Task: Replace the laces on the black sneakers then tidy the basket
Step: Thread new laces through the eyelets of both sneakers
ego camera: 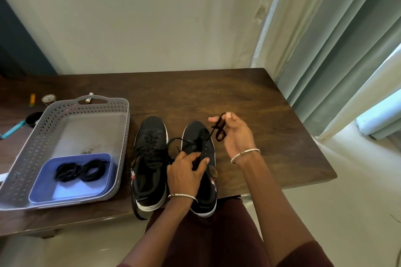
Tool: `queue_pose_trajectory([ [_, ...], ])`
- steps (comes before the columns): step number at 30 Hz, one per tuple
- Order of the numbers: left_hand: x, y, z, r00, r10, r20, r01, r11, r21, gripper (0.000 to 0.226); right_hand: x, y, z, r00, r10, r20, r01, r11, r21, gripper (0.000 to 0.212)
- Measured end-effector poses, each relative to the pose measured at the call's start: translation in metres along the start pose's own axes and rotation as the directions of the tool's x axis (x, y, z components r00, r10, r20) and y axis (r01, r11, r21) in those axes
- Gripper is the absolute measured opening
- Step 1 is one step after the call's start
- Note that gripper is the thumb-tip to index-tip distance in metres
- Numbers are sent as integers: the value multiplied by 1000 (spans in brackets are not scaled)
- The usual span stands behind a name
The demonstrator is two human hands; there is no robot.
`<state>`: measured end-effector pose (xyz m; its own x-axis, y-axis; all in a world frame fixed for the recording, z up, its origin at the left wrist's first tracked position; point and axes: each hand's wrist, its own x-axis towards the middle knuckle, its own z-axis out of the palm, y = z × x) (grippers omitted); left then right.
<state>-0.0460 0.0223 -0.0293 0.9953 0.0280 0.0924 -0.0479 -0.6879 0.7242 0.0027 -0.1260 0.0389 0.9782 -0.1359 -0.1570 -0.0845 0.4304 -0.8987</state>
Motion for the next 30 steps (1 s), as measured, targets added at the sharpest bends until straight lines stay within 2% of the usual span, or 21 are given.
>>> queue_pose_trajectory([
  [2, 0, 0, 0, 1000, -1, 12, 0, 1000, 27, 35, -2, -12, 0, 997, 79, 3, -78, 981, 178, 28],
  [3, 0, 0, 0, 1000, 0, 15, -1, 999, 33, 35, -1, -12, -2, 994, 106, -21, -104, 991, 84, 29],
  [4, 0, 0, 0, 1000, 2, 14, -3, 999, 35, 35, 0, -7, -5, 992, 113, -53, -119, 982, -144, 26],
  [5, 0, 1, 0, 1000, 5, 12, -6, 999, 38, 34, 0, 0, -7, 991, 113, -75, -135, 878, -459, 25],
  [7, -1, 1, -1, 1000, 13, 6, -13, 999, 46, 32, 3, 20, -17, 986, 145, -83, -133, 381, -915, 30],
  [8, -1, 1, -1, 1000, 16, 6, -16, 999, 51, 31, 4, 28, -21, 980, 176, -97, -124, 153, -980, 29],
  [9, -1, 1, -1, 1000, 18, 10, -18, 998, 58, 31, 4, 33, -24, 977, 183, -108, -114, 23, -993, 28],
  [10, -1, 1, -1, 1000, 18, 15, -19, 998, 65, 31, 4, 36, -24, 980, 175, -90, -88, -16, -996, 29],
  [12, -1, 1, -2, 1000, 15, 20, -17, 997, 77, 32, 4, 34, -24, 991, 129, 29, 20, 69, -997, 35],
  [14, 0, 0, -1, 1000, 4, 21, -6, 996, 88, 32, 3, 27, -22, 989, -20, 146, 147, 213, -966, 37],
  [16, 0, 0, 0, 1000, -11, 27, 8, 995, 101, 33, 0, 16, -17, 983, -136, 124, 177, 524, -833, 33],
  [17, 0, -1, 0, 999, -16, 29, 13, 995, 104, 34, -3, 10, -15, 984, -147, 102, 176, 703, -689, 30],
  [19, 0, -1, 1, 999, -23, 29, 20, 994, 108, 35, -9, -3, -11, 986, -128, 102, 156, 921, -357, 32],
  [21, 0, 0, 1, 999, -28, 31, 24, 993, 112, 35, -13, -13, -9, 996, -60, 63, 66, 993, -93, 33],
  [22, 0, 0, 1, 999, -28, 33, 25, 993, 115, 36, -14, -15, -9, 999, -32, 33, 33, 998, -60, 32],
  [23, 0, 0, 1, 999, -29, 34, 25, 993, 119, 36, -10, -12, -12, 1000, -17, 12, 19, 987, -157, 31],
  [24, 0, 0, 1, 999, -31, 35, 26, 992, 124, 36, -7, -7, -16, 1000, -6, 4, 7, 925, -380, 27],
  [25, -1, 0, 1, 999, -31, 32, 26, 991, 129, 35, -3, -1, -20, 1000, 23, 7, -13, 757, -653, 25],
  [26, -1, 0, 1, 999, -29, 29, 25, 991, 133, 34, -1, 7, -25, 997, 67, 24, -13, 502, -865, 34],
  [28, -1, 0, 1, 999, -22, 24, 18, 991, 135, 32, 2, 24, -33, 985, 173, 29, 24, 28, -999, 42],
  [30, -1, 0, 1, 999, -21, 25, 18, 990, 141, 30, 2, 31, -31, 991, 136, -9, 7, -116, -993, 23],
])
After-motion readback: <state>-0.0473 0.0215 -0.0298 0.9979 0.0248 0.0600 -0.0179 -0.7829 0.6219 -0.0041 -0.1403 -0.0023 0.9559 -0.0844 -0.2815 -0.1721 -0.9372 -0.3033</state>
